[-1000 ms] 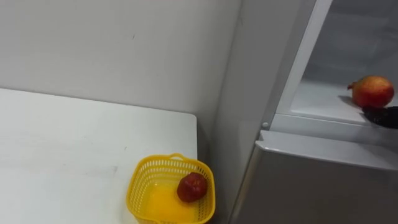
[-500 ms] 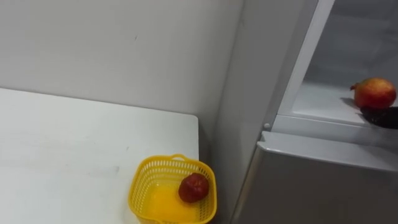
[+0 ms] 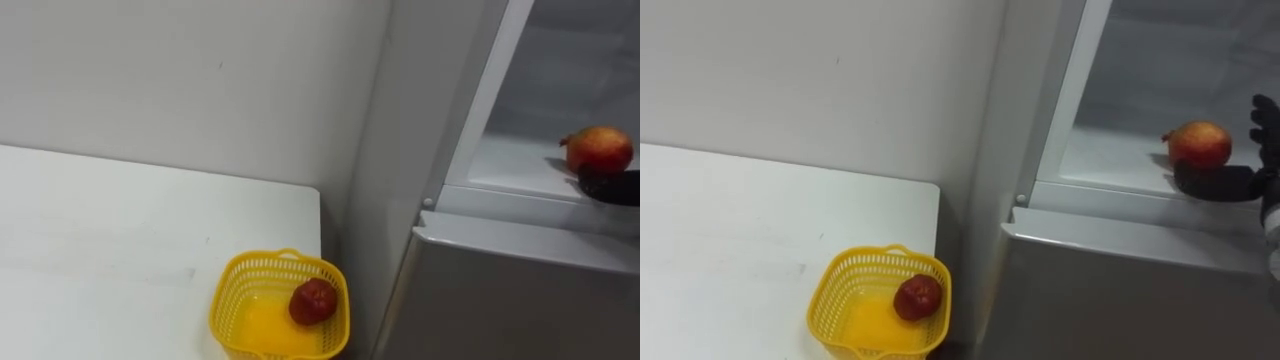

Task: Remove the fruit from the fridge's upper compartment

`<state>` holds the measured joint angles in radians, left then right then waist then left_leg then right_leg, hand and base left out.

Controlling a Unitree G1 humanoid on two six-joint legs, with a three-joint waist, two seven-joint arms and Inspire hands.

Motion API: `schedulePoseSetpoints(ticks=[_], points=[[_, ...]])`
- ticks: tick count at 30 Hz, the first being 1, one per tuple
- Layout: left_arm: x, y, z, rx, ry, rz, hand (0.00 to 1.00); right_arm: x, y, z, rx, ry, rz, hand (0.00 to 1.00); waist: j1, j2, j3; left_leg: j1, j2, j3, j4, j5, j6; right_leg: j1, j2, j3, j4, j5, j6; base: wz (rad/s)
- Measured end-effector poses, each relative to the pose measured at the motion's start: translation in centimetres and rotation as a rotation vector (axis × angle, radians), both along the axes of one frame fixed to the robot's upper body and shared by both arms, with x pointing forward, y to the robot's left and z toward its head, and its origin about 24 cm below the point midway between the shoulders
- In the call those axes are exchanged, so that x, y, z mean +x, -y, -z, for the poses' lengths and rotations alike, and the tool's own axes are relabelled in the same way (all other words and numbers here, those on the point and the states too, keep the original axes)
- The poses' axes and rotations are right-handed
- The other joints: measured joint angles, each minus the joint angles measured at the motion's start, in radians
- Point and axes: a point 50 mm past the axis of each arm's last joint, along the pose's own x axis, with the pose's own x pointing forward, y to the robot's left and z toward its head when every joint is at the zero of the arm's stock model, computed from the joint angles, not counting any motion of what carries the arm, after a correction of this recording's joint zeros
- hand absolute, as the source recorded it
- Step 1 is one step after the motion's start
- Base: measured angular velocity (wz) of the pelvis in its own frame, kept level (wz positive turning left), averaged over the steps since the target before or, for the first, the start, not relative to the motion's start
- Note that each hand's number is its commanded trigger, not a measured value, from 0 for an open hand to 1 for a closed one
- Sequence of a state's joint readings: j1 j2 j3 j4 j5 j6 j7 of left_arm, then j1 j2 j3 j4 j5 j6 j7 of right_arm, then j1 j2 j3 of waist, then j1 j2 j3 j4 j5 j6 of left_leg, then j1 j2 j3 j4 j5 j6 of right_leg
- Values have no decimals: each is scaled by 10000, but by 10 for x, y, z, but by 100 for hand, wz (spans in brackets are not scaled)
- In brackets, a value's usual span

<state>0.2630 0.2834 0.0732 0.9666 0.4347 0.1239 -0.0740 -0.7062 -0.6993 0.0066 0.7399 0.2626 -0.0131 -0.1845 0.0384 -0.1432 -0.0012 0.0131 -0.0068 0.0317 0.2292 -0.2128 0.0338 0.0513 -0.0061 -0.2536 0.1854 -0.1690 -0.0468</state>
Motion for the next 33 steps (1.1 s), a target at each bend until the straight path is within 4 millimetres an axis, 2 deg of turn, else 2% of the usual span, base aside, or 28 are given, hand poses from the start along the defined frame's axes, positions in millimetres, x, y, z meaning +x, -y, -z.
schedulePoseSetpoints(ticks=[3,7,15,21,33], points=[[1,0,0,-47,-6,6,0,0,0,-2,47,69,-224,0,-24,84,4,-27,-10,-66,32,-1,2,-3,1,-28,-2,1,-2,4],[3,0,0,-54,44,20,0,1,2,-3,427,45,-452,0,-15,187,-40,-25,-13,-84,34,5,-1,1,-14,-88,2,-1,-3,1],[5,-1,-1,-23,94,56,0,1,4,0,1729,287,-735,0,-6,82,-48,-33,-14,-91,20,33,-16,-13,-41,-227,7,-34,-48,0],[5,-1,-1,-15,90,68,0,0,8,5,2168,167,-912,0,-5,-25,-1,-51,1,-82,78,44,-33,-11,-30,-230,-7,-31,-57,0],[6,0,0,-184,-63,254,0,-1,10,5,2159,19,-1494,0,15,58,5,-31,15,-76,40,46,-37,-7,-21,-215,24,-23,-70,0]])
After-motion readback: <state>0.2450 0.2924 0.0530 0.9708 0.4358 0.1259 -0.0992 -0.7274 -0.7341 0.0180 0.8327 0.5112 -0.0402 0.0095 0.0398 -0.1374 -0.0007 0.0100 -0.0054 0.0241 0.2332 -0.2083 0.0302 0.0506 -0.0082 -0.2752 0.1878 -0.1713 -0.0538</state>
